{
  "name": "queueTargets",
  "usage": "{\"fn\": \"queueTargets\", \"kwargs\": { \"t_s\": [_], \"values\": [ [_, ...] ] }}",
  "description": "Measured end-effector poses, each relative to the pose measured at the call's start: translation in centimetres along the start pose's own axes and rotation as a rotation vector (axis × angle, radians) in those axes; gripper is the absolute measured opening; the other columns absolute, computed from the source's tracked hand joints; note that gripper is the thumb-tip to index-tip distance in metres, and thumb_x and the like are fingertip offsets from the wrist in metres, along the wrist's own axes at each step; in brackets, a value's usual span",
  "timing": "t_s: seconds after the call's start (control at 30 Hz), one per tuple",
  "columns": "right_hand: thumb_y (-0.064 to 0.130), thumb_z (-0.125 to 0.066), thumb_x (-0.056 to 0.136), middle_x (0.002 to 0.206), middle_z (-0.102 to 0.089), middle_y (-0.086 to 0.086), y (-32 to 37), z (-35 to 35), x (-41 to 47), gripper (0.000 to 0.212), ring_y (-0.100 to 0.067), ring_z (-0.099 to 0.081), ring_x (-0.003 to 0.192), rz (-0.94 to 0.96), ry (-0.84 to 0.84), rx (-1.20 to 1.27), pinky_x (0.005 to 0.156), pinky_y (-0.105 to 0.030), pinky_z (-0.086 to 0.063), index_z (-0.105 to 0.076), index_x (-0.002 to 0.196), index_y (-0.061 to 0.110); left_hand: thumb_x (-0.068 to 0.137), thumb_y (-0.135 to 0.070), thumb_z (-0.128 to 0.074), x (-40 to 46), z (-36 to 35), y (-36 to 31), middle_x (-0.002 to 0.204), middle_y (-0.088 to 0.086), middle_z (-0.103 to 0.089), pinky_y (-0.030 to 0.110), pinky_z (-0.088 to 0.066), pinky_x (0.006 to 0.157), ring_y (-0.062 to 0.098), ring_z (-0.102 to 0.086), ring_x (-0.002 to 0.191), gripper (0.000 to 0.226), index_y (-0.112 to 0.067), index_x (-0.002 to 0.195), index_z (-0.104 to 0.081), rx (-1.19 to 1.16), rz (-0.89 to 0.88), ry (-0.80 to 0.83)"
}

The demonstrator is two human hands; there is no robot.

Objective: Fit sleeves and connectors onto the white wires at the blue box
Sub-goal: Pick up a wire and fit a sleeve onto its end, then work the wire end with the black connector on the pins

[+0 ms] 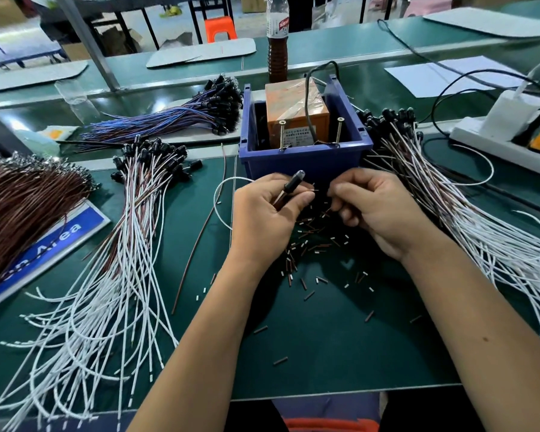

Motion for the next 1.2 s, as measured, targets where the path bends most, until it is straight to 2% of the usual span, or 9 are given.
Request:
{"fn": "queueTargets", "kwargs": {
  "t_s": [0.2, 0.37, 0.47, 0.7, 0.83, 0.93, 1.0, 1.13, 1.2],
  "values": [
    [0.013, -0.08, 0.091, 0.063, -0.066, -0.002, 0.2, 0.0, -0.3, 0.008, -0.009, -0.048, 0.047, 0.072, -0.035, -0.138, 0.043, -0.019, -0.037, -0.074, 0.087, 0.016, 0.088, -0.003, -0.076, 0.0, -0.3, -0.9, 0.096, 0.006, -0.079, 0.025, -0.057, 0.08, 0.018, -0.075, 0.088, 0.008, -0.011, 0.087, -0.079, -0.392, 0.032, 0.082],
    [0.01, -0.073, 0.095, 0.103, -0.075, -0.015, 1.3, -2.8, -1.2, 0.035, -0.017, -0.065, 0.078, 0.255, 0.272, -0.063, 0.052, -0.026, -0.049, -0.071, 0.128, 0.021, 0.091, -0.006, -0.068, -0.4, -1.1, -1.3, 0.084, 0.003, -0.076, 0.011, -0.033, 0.044, 0.001, -0.042, 0.046, 0.012, -0.007, 0.088, -0.08, -0.722, 0.215, 0.159],
    [0.006, -0.068, 0.099, 0.101, -0.077, -0.011, 1.5, -3.5, -1.2, 0.027, -0.012, -0.067, 0.077, 0.294, 0.273, -0.066, 0.052, -0.025, -0.051, -0.071, 0.125, 0.011, 0.092, -0.012, -0.064, -0.4, -1.0, -1.2, 0.052, -0.007, -0.049, 0.012, -0.029, 0.043, 0.002, -0.028, 0.044, 0.016, -0.007, 0.091, -0.079, -0.786, 0.305, 0.178],
    [0.002, -0.068, 0.098, 0.107, -0.076, 0.001, 1.7, -4.4, -1.5, 0.028, -0.009, -0.064, 0.078, 0.306, 0.223, 0.015, 0.053, -0.025, -0.05, -0.066, 0.124, 0.012, 0.094, -0.018, -0.065, -0.4, -1.1, -0.9, 0.05, -0.01, -0.032, 0.011, -0.027, 0.04, -0.003, -0.025, 0.041, 0.017, -0.014, 0.089, -0.081, -0.931, 0.393, 0.218],
    [0.004, -0.064, 0.101, 0.111, -0.077, -0.002, 1.9, -4.8, -1.6, 0.034, -0.008, -0.065, 0.08, 0.271, 0.28, 0.023, 0.06, -0.025, -0.053, -0.062, 0.135, 0.007, 0.089, -0.025, -0.073, -0.6, -1.3, -1.2, 0.056, -0.01, -0.042, 0.009, -0.028, 0.04, -0.003, -0.03, 0.038, 0.013, -0.016, 0.091, -0.082, -0.982, 0.387, 0.303],
    [0.003, -0.071, 0.096, 0.086, -0.077, 0.005, 2.2, -4.0, -1.7, 0.014, -0.001, -0.065, 0.071, 0.355, 0.152, -0.051, 0.063, -0.016, -0.05, -0.073, 0.11, 0.004, 0.096, -0.019, -0.063, -0.4, -1.1, -1.0, 0.093, -0.005, -0.044, 0.009, -0.027, 0.04, -0.002, -0.029, 0.04, 0.021, -0.018, 0.089, -0.083, -0.959, 0.393, 0.254],
    [0.002, -0.073, 0.095, 0.078, -0.074, 0.006, 2.7, -3.6, -1.8, 0.004, 0.0, -0.064, 0.065, 0.426, 0.074, -0.091, 0.064, -0.012, -0.048, -0.074, 0.099, 0.002, 0.092, -0.026, -0.066, -0.2, -0.9, -1.0, 0.096, -0.005, -0.039, 0.01, -0.025, 0.04, -0.001, -0.027, 0.043, 0.02, -0.017, 0.096, -0.083, -0.966, 0.409, 0.23],
    [0.008, -0.069, 0.101, 0.079, -0.071, -0.002, 3.8, -2.9, -2.2, 0.006, -0.006, -0.065, 0.072, 0.558, -0.098, -0.21, 0.071, -0.018, -0.05, -0.071, 0.097, 0.005, 0.09, -0.025, -0.066, 0.0, -0.3, -0.9, 0.12, 0.008, -0.072, 0.009, -0.029, 0.04, -0.002, -0.031, 0.044, 0.016, -0.016, 0.085, -0.078, -1.046, 0.395, 0.15],
    [0.01, -0.066, 0.103, 0.08, -0.069, 0.0, 4.1, -2.3, -2.6, 0.007, -0.009, -0.066, 0.074, 0.618, -0.22, -0.265, 0.071, -0.018, -0.05, -0.069, 0.097, 0.008, 0.093, -0.024, -0.064, 0.1, 0.1, -0.7, 0.114, 0.006, -0.076, 0.011, -0.029, 0.041, -0.001, -0.032, 0.045, 0.018, -0.017, 0.086, -0.078, -0.992, 0.382, 0.111]
  ]
}}
Point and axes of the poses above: each hand's wrist, its own x-axis towards the middle knuckle, its own z-axis out of the back of the hand, y = z × x, the point moved 6 cm from there along x, towards the middle knuckle
